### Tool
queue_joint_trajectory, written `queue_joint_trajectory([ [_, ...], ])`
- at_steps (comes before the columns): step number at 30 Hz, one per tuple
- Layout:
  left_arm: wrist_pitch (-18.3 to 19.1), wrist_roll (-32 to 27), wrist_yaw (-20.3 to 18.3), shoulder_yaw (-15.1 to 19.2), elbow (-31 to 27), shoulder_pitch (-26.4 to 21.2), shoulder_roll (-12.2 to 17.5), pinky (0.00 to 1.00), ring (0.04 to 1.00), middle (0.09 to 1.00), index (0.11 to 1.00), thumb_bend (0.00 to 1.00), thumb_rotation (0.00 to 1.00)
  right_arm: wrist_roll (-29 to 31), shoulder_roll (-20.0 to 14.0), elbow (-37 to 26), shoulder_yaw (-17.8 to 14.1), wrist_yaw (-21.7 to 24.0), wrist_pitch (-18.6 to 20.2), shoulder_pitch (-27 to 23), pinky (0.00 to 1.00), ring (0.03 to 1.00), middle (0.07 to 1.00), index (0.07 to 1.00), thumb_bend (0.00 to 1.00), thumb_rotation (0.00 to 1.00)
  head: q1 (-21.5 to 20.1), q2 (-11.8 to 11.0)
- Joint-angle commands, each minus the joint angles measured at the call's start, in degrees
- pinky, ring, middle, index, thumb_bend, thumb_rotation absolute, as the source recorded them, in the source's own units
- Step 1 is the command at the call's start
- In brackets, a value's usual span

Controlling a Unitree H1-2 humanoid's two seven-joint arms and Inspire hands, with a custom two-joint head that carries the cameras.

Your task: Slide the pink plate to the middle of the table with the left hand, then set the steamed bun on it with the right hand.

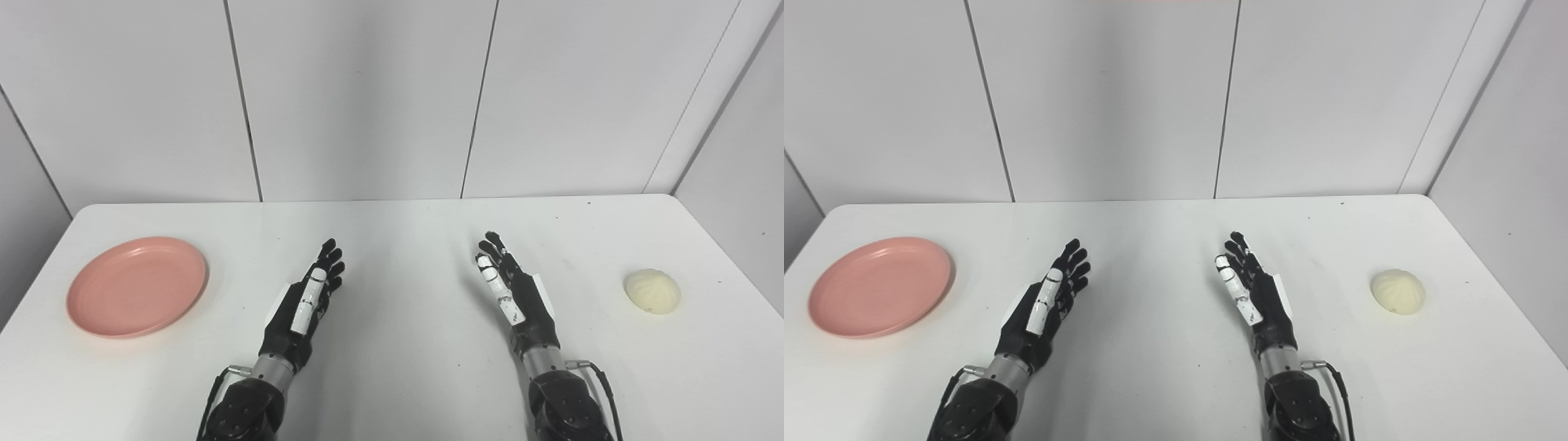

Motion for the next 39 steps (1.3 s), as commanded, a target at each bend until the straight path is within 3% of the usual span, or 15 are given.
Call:
queue_joint_trajectory([
  [1, 1.26, 0.06, -0.09, -0.15, 0.29, -0.16, 0.06, 1.0, 0.987, 0.995, 0.995, 0.48, 1.0, -0.13, -0.2, -1.92, -0.19, 0.08, -0.75, -1.42, 0.96, 0.883, 0.907, 0.92, 0.62, 0.8, 0.03, -0.05],
  [10, 1.0, -0.08, -0.24, -0.17, 0.49, -0.11, 0.0, 1.0, 0.988, 0.996, 0.995, 0.49, 1.0, -0.44, -0.42, -1.83, -0.12, 0.09, -0.79, -1.32, 0.98, 0.883, 0.909, 0.923, 0.62, 0.81, 1.06, -0.41],
  [14, -0.99, 1.07, 0.68, -0.52, 2.63, -0.38, -0.45, 0.98, 0.975, 0.981, 0.98, 0.47, 1.0, -0.24, -1.22, -1.64, -0.33, 0.55, -1.08, -0.92, 0.96, 0.881, 0.91, 0.927, 0.6, 0.81, 5.8, -2.08],
  [18, -4.75, 2.39, 1.94, -1.23, 6.86, -1.24, -1.49, 0.97, 0.971, 0.978, 0.978, 0.49, 1.0, 1.25, -2.61, 0.14, -1.17, 1.44, -3.25, -0.62, 0.95, 0.872, 0.907, 0.926, 0.56, 0.81, 13.92, -5.5],
  [19, -5.83, 2.79, 2.24, -1.31, 8.24, -1.59, -1.73, 0.97, 0.971, 0.98, 0.981, 0.51, 1.0, 1.91, -2.77, 0.79, -1.44, 1.74, -3.79, -0.65, 0.96, 0.874, 0.91, 0.927, 0.54, 0.81, 13.92, -5.5],
  [22, -8.53, 3.76, 3.45, -1.21, 12.45, -2.89, -2.71, 0.98, 0.971, 0.982, 0.983, 0.52, 1.0, 3.51, -3.68, 3.52, -2.13, 3.24, -6.27, -0.93, 0.98, 0.888, 0.918, 0.932, 0.53, 0.84, 19.32, -8.03],
  [30, -16.67, 3.6, 7.35, 1.36, 21.85, -7.56, -4.55, 0.99, 0.986, 0.986, 0.973, 0.52, 1.0, 6.29, -5.53, 6.8, -3.43, 6.09, -8.17, -1.05, 1.0, 0.926, 0.945, 0.968, 0.48, 0.84, 23.96, -10.89],
  [36, -13.15, 2.21, 8.95, 4.33, 17.4, -8.92, -4.37, 1.0, 0.995, 0.994, 0.987, 0.54, 1.0, 5.66, -5.55, 6.84, -3.54, 5.78, -8.06, -1.07, 1.0, 0.922, 0.946, 0.968, 0.48, 0.84, 24.27, -11.32],
  [39, -12.81, 1.9, 11.62, 6.42, 15.0, -9.77, -4.11, 0.97, 0.976, 0.972, 0.967, 0.54, 1.0, 5.59, -5.46, 7.1, -3.59, 5.68, -8.47, -1.21, 1.0, 0.916, 0.94, 0.963, 0.47, 0.84, 24.55, -11.85],
])
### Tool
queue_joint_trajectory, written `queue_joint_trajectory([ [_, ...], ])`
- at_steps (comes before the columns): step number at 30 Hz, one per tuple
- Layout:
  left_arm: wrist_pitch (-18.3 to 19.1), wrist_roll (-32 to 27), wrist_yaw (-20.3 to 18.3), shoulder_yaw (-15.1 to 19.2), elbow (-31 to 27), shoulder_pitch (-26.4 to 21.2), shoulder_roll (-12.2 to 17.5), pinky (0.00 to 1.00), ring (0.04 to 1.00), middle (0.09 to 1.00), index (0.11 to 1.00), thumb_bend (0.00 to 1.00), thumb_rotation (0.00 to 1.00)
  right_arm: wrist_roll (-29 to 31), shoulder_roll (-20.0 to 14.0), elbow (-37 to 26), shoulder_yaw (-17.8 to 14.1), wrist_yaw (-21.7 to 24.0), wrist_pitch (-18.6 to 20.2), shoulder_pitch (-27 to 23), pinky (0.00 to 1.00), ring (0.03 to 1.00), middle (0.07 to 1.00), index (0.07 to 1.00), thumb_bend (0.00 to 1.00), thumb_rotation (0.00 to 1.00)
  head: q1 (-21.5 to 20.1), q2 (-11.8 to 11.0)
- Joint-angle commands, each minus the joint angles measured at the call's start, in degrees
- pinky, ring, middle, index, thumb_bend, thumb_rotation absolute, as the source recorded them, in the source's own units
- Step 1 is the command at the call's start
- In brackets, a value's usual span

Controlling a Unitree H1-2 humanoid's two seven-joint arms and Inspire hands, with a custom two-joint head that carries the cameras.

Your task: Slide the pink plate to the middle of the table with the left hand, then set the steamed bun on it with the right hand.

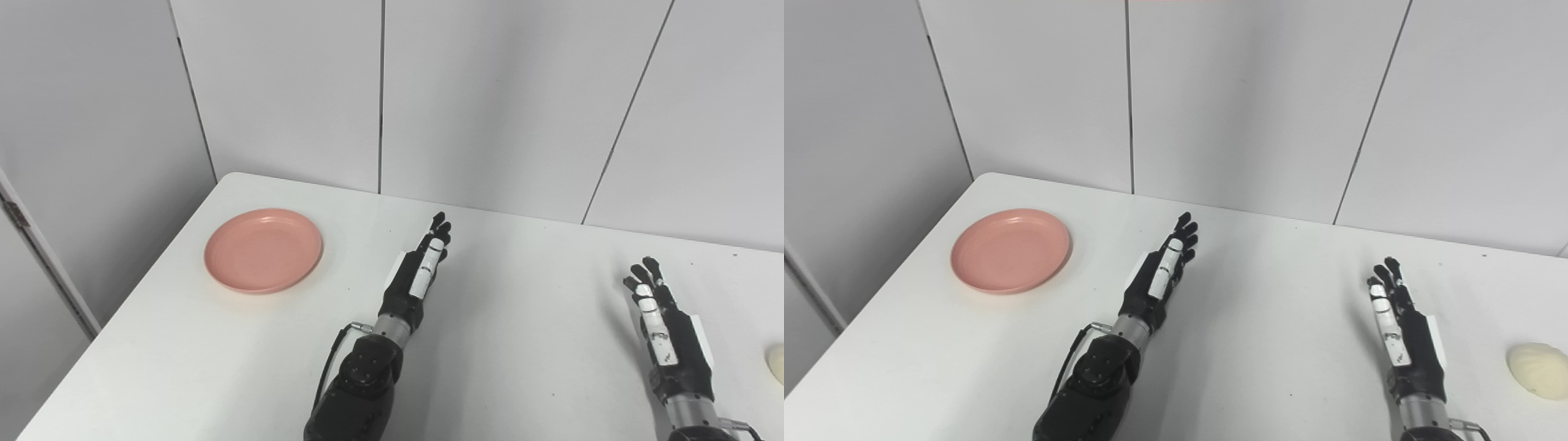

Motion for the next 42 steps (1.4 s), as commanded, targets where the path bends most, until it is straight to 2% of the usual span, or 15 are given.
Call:
queue_joint_trajectory([
  [1, -0.9, -0.53, 1.21, 1.03, -2.19, -0.66, 1.11, 0.98, 0.976, 0.974, 0.97, 0.54, 1.0, 0.13, 0.05, 1.05, -0.38, -0.01, -2.1, 0.67, 1.0, 0.915, 0.939, 0.962, 0.47, 0.84, 0.2, -0.25],
  [4, -1.06, -1.01, 2.24, 3.01, -3.5, -2.04, 2.29, 1.0, 0.982, 0.976, 0.974, 0.56, 1.0, 0.18, 0.21, 1.04, -0.4, -0.08, -2.18, 0.56, 1.0, 0.917, 0.94, 0.962, 0.46, 0.85, 0.29, -0.47],
  [8, 0.8, 0.07, 4.35, 4.84, -7.09, -2.89, 4.06, 1.0, 0.968, 0.959, 0.964, 0.59, 1.0, 0.24, 0.39, 0.48, -0.44, -0.15, -2.07, 0.61, 1.0, 0.92, 0.941, 0.963, 0.42, 0.85, 0.45, -0.69],
  [13, 1.31, -2.5, 4.85, 7.61, -8.99, -4.01, 6.38, 1.0, 0.971, 0.953, 0.954, 0.62, 1.0, 0.07, 0.38, -0.23, -0.48, -0.13, -1.33, 0.74, 1.0, 0.924, 0.943, 0.964, 0.41, 0.86, 0.66, -0.86],
  [22, 0.36, -4.22, 7.89, 12.05, -10.1, -6.14, 9.97, 0.99, 0.895, 0.894, 0.893, 0.6, 1.0, -0.61, 0.6, -1.4, -0.32, -0.53, -0.41, 0.96, 1.0, 0.93, 0.946, 0.969, 0.39, 0.86, 1.11, -1.24],
  [26, 0.44, -3.12, 9.93, 12.97, -10.06, -6.6, 11.59, 0.93, 0.853, 0.853, 0.854, 0.6, 1.0, -0.45, 0.74, -1.58, -0.31, -0.57, -0.34, 0.98, 1.0, 0.937, 0.952, 0.973, 0.37, 0.86, 1.17, -1.37],
  [32, 2.33, -1.85, 12.2, 13.39, -10.34, -6.55, 14.41, 0.93, 0.821, 0.817, 0.826, 0.64, 1.0, -0.21, 0.97, -2.21, -0.38, -0.73, 0.72, 1.01, 1.0, 0.934, 0.946, 0.968, 0.38, 0.85, 1.24, -1.46],
  [40, 3.22, -2.15, 14.1, 14.98, -8.52, -6.75, 17.62, 0.88, 0.752, 0.75, 0.762, 0.61, 1.0, -0.21, 1.05, -2.54, -0.39, -0.8, 0.9, 1.07, 1.0, 0.94, 0.95, 0.971, 0.39, 0.84, 1.31, -1.51],
  [42, 4.39, -2.59, 14.75, 15.98, -8.15, -6.96, 18.48, 0.88, 0.749, 0.739, 0.738, 0.61, 1.0, -0.37, 0.99, -2.78, -0.32, -0.81, 0.92, 1.12, 1.0, 0.937, 0.946, 0.968, 0.38, 0.84, 1.41, -1.54],
])
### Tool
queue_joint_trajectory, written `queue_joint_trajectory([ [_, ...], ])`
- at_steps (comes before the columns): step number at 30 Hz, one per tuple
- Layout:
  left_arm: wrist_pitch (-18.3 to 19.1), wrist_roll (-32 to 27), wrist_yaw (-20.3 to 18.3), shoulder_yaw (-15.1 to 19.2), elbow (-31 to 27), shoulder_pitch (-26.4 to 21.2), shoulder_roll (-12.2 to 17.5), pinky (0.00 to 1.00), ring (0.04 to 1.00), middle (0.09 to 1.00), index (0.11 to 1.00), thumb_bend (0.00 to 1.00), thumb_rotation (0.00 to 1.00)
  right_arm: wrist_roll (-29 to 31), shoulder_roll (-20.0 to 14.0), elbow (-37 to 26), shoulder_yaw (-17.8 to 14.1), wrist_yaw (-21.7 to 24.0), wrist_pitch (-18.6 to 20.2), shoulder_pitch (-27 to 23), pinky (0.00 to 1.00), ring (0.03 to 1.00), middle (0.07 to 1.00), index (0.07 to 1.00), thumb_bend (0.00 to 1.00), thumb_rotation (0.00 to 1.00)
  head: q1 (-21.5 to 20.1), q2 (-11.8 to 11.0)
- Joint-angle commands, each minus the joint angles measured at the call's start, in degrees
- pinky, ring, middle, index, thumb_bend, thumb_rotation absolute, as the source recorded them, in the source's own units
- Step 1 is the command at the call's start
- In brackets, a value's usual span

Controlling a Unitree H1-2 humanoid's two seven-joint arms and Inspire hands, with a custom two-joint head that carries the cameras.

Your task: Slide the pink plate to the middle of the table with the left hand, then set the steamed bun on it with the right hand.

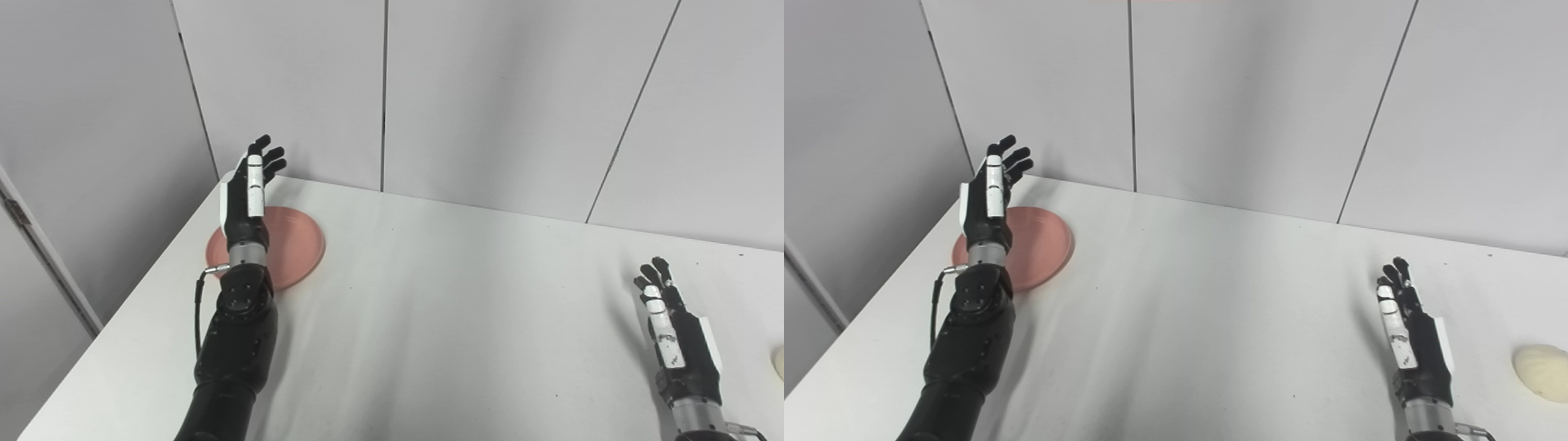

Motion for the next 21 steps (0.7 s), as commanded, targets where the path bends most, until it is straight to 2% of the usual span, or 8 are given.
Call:
queue_joint_trajectory([
  [1, 0.29, -0.18, 1.14, 0.88, -0.66, -3.19, 2.24, 0.88, 0.747, 0.735, 0.73, 0.61, 1.0, 0.11, 0.44, -0.94, 0.08, -0.15, 0.47, 0.44, 1.0, 0.937, 0.946, 0.968, 0.39, 0.84, 0.02, 0.03],
  [5, 1.56, -1.35, 0.45, 2.09, 0.0, -3.31, 3.91, 0.86, 0.738, 0.722, 0.718, 0.61, 1.0, -0.1, 0.53, -1.56, 0.08, -0.42, 1.01, 0.55, 1.0, 0.934, 0.945, 0.966, 0.37, 0.86, 0.12, 0.06],
  [9, 2.22, -1.91, 0.8, 2.62, 1.07, -3.36, 5.49, 0.78, 0.723, 0.711, 0.708, 0.61, 1.0, -0.01, 0.34, -1.49, 0.15, -0.01, 0.79, 0.54, 1.0, 0.94, 0.949, 0.971, 0.37, 0.88, 0.21, 0.1],
  [15, 2.49, -2.82, 0.52, 3.26, 2.8, -3.24, 7.38, 0.73, 0.72, 0.706, 0.708, 0.61, 1.0, 0.5, 0.36, -1.77, 0.0, 0.36, 0.83, 0.61, 1.0, 0.94, 0.954, 0.974, 0.36, 0.88, 0.44, 0.14],
  [21, 0.66, -3.04, 0.51, 3.77, 7.59, -3.94, 9.29, 0.78, 0.719, 0.708, 0.711, 0.61, 1.0, 0.71, 0.31, -1.85, -0.06, 0.33, 1.04, 0.67, 1.0, 0.942, 0.958, 0.974, 0.36, 0.88, 0.61, 0.19],
])
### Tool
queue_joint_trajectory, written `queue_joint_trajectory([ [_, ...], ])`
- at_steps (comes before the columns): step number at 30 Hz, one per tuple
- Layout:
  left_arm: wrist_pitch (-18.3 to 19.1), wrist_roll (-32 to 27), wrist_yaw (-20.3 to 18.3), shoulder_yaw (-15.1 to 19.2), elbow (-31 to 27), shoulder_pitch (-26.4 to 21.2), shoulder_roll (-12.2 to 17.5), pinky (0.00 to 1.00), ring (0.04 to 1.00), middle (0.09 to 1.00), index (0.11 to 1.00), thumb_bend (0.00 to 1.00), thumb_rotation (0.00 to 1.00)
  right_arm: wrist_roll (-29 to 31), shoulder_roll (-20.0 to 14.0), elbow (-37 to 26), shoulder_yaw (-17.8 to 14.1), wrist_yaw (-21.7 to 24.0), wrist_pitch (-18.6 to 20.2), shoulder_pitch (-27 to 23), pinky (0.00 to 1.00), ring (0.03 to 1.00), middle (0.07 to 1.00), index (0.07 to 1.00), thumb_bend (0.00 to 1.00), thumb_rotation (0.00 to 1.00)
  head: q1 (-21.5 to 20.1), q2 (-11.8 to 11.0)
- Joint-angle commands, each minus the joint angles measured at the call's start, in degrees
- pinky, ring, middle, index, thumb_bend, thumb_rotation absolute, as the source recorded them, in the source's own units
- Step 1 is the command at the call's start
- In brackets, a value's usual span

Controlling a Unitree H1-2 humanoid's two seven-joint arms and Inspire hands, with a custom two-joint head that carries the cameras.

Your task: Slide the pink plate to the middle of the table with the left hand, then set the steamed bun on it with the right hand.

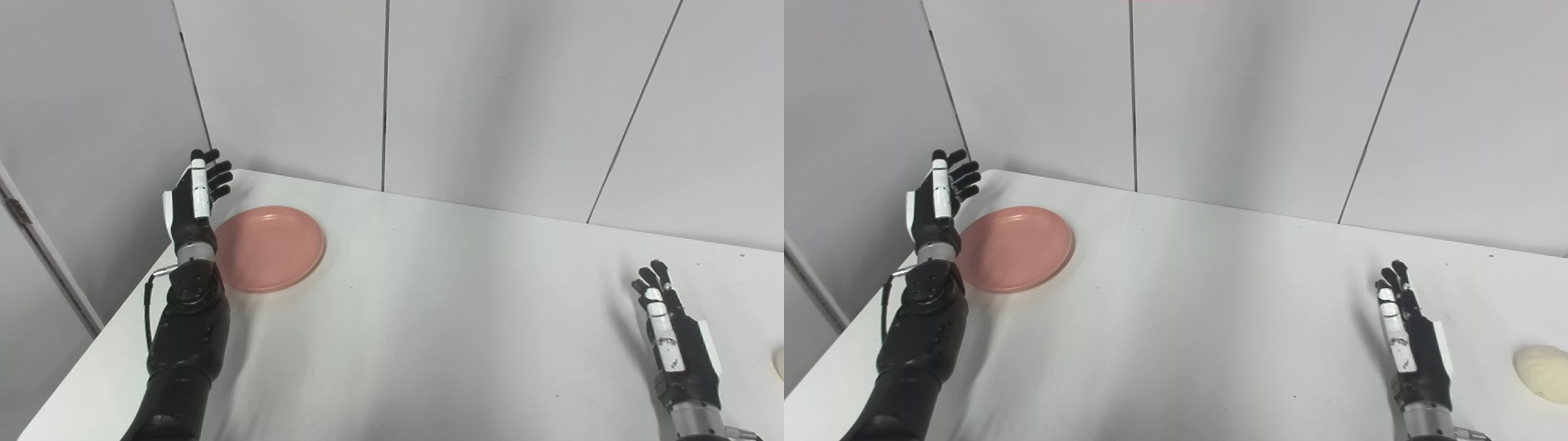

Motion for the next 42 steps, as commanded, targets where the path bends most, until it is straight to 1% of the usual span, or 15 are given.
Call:
queue_joint_trajectory([
  [1, -1.99, -0.25, -0.18, 0.3, -0.05, -3.17, 2.54, 0.79, 0.722, 0.712, 0.715, 0.62, 1.0, 0.55, 0.01, -0.53, -0.17, 0.2, 0.19, -0.09, 1.0, 0.941, 0.958, 0.974, 0.37, 0.88, 0.17, 0.11],
  [6, -2.1, -2.52, -1.46, 1.51, 2.96, -3.45, 4.2, 0.76, 0.726, 0.712, 0.715, 0.63, 1.0, 0.85, 0.05, -0.43, -0.32, 0.22, 0.02, -0.09, 1.0, 0.939, 0.961, 0.976, 0.39, 0.87, 0.28, 0.13],
  [9, -0.9, -4.4, -2.9, 2.02, 3.77, -3.44, 5.0, 0.77, 0.735, 0.721, 0.724, 0.65, 1.0, 0.62, -0.12, -0.38, -0.16, 0.26, -0.13, -0.15, 1.0, 0.942, 0.96, 0.975, 0.38, 0.86, 0.35, 0.12],
  [13, -0.03, -5.2, -4.85, 1.66, 4.9, -3.1, 6.2, 0.79, 0.761, 0.746, 0.752, 0.68, 1.0, -0.01, -0.03, 0.07, -0.26, -0.29, -1.06, -0.24, 1.0, 0.939, 0.954, 0.971, 0.35, 0.86, 0.45, 0.13],
  [14, 0.02, -5.25, -5.22, 1.6, 5.17, -3.03, 6.45, 0.78, 0.767, 0.751, 0.755, 0.68, 1.0, 0.08, 0.03, 0.22, -0.34, -0.32, -1.27, -0.26, 1.0, 0.933, 0.952, 0.97, 0.36, 0.83, 0.45, 0.13],
  [15, 0.2, -5.49, -5.7, 1.62, 5.38, -2.9, 6.7, 0.78, 0.765, 0.753, 0.757, 0.69, 1.0, 0.35, 0.06, 0.38, -0.42, -0.2, -1.4, -0.32, 1.0, 0.936, 0.955, 0.972, 0.36, 0.81, 0.48, 0.16],
  [20, 0.71, -6.49, -6.83, 1.75, 6.62, -2.8, 7.34, 0.78, 0.754, 0.744, 0.747, 0.68, 1.0, 0.75, 0.08, 0.64, -0.54, 0.05, -1.66, -0.31, 1.0, 0.938, 0.956, 0.972, 0.36, 0.8, 0.46, 0.19],
  [22, 1.98, -6.75, -7.96, 1.48, 6.52, -2.54, 7.58, 0.78, 0.757, 0.746, 0.751, 0.69, 1.0, 0.73, 0.1, 0.5, -0.51, 0.02, -1.59, -0.28, 1.0, 0.937, 0.956, 0.973, 0.36, 0.8, 0.46, 0.19],
  [24, 2.8, -7.23, -9.09, 1.21, 6.6, -2.43, 7.67, 0.79, 0.757, 0.745, 0.75, 0.69, 1.0, 0.44, 0.07, 0.58, -0.43, -0.08, -1.7, -0.34, 1.0, 0.935, 0.955, 0.973, 0.36, 0.8, 0.41, 0.16],
  [27, 2.51, -8.37, -11.57, 0.96, 7.3, -2.41, 7.52, 0.78, 0.752, 0.742, 0.748, 0.69, 1.0, 0.69, 0.2, 0.5, -0.54, -0.09, -1.46, -0.4, 1.0, 0.933, 0.952, 0.969, 0.35, 0.79, 0.45, 0.09],
  [30, 2.56, -9.14, -13.83, 0.53, 8.12, -2.51, 7.18, 0.79, 0.757, 0.743, 0.751, 0.7, 1.0, 0.29, 0.25, 0.59, -0.41, -0.26, -2.03, -0.47, 1.0, 0.931, 0.949, 0.966, 0.33, 0.78, 0.33, 0.1],
  [35, 1.83, -10.96, -17.9, 0.33, 11.05, -3.33, 6.76, 0.77, 0.753, 0.743, 0.743, 0.71, 1.0, 0.32, 0.35, 0.08, -0.42, -0.25, -1.28, -0.44, 1.0, 0.929, 0.951, 0.965, 0.36, 0.8, 0.28, 0.16],
  [37, 0.87, -11.7, -19.82, 0.24, 12.42, -3.56, 6.44, 0.77, 0.757, 0.749, 0.748, 0.72, 1.0, 0.12, 0.34, 0.04, -0.35, -0.3, -1.32, -0.49, 1.0, 0.929, 0.952, 0.965, 0.36, 0.81, 0.27, 0.22],
  [42, -1.21, -12.03, -21.75, -0.4, 13.94, -3.93, 5.23, 0.78, 0.764, 0.754, 0.752, 0.71, 0.99, 0.27, 0.35, -0.25, -0.35, -0.17, -1.21, -0.48, 1.0, 0.935, 0.955, 0.968, 0.36, 0.8, 0.29, 0.33],
])
